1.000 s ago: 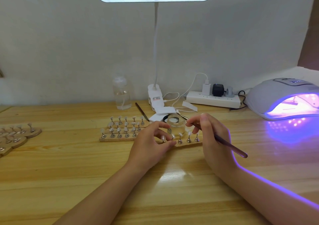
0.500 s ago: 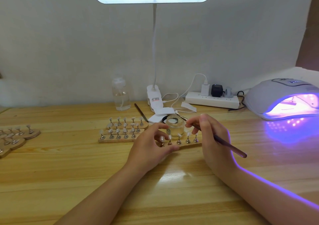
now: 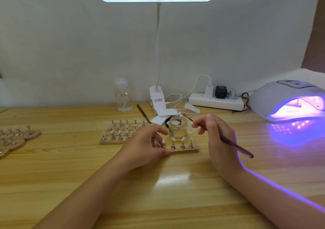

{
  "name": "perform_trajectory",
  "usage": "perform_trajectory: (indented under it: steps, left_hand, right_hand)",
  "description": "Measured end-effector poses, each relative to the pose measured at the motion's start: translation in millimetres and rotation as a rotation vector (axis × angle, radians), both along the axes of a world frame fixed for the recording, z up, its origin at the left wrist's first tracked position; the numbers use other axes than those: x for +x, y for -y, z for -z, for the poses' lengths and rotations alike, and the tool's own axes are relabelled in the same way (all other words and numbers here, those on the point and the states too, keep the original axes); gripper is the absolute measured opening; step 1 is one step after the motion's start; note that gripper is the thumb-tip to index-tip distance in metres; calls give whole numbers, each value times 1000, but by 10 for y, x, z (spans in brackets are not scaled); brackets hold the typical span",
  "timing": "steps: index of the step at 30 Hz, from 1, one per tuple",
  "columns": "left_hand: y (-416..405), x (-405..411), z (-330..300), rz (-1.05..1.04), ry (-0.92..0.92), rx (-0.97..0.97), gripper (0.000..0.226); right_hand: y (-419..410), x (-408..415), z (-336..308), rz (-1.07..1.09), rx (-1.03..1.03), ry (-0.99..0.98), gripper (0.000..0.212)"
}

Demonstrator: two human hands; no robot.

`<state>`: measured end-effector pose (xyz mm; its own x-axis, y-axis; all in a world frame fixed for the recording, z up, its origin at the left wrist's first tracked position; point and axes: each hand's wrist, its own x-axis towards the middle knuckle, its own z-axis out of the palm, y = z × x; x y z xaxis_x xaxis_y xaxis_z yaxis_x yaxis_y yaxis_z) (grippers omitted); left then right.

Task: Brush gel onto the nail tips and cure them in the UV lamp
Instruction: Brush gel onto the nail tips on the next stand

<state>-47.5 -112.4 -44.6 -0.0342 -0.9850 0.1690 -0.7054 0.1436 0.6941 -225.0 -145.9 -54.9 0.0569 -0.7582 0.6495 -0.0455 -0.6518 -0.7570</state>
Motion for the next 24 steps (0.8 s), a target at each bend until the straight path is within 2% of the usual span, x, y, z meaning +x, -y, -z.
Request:
perform_trajectory:
  steps: [5,13,24]
  left_hand:
    - [-9,-91,43,-52,-35,-96,28]
    - [9,-199,144,-70,16,-242,41]
    - [-12,-237,174,-79,25,-321,39]
  right_hand:
    - [-5,3,-7,1,8,-3,35]
    - [-9,9,8,-1,-3,-60,31]
    - [-11,19,9,-9,-13,-80,34]
